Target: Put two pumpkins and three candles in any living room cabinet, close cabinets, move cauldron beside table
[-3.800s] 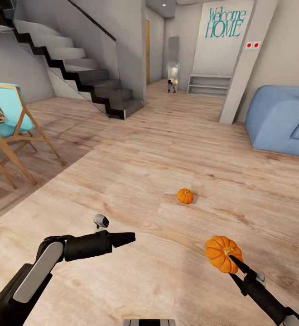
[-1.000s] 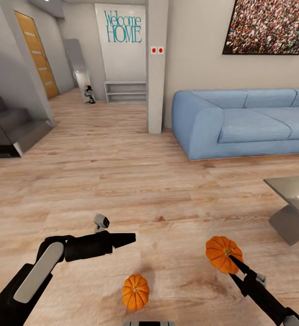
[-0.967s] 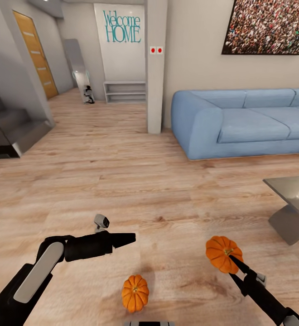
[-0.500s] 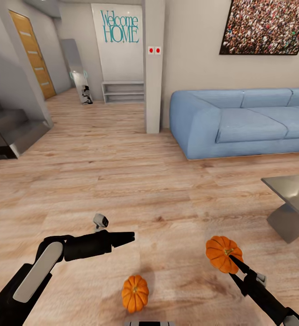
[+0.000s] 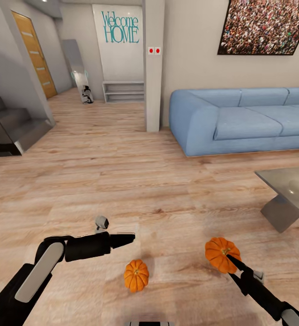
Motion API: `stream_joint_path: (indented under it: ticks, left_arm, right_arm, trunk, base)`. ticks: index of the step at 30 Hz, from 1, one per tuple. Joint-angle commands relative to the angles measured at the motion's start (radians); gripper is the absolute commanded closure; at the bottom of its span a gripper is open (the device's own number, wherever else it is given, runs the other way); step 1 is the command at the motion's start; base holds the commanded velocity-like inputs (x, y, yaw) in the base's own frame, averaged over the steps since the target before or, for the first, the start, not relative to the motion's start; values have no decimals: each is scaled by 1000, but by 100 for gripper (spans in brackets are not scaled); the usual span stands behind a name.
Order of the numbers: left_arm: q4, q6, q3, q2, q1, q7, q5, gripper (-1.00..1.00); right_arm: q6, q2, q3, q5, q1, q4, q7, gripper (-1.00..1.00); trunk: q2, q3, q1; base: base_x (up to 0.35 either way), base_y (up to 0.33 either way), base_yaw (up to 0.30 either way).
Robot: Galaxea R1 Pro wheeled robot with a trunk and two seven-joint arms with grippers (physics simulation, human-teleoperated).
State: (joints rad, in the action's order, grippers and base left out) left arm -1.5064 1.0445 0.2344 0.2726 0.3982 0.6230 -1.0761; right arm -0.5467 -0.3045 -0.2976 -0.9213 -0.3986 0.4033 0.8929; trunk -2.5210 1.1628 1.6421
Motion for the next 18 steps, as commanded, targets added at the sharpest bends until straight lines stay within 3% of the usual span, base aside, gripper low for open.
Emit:
stream_joint_path:
  ticks: [1,4,5,10,15,18]
  left_arm:
    - [4,3,0,1,1,5,12,-100]
    - [27,-12,-4,0,1,4,49,-100]
    - [45,-48,-6,1,1,3,60,-100]
    - [80,-140,-22,6,1,2,74,-100]
    - [99,-180,-98,3,1,1,80,-100]
    - [175,-221,-128,2,2,0,81,-100]
  right_arm:
    - [-11,0,-3,-8,-8,1,-18,100]
    - [-11,3,-28,-8,-38,1,-61,100]
    - [-10,3,-39,-7,-47,1,-72,100]
    - [-10,2,-55,-7,-60,3,-109,100]
    - [-10,1,-59,-7,-70,4,-128,100]
    - [-10,2,-60,-6,-76,5,-134,100]
  trunk:
    - [0,1,-1]
    - [0,1,-1]
    - [0,1,-1]
    - [0,1,-1]
    - [0,1,-1]
    - [0,1,-1]
  base:
    - [-269,-1,0]
    - [-304,0,0]
    - [-269,0,0]
    - [-138,0,0]
    - [-66,0,0]
    - [-214,0,0]
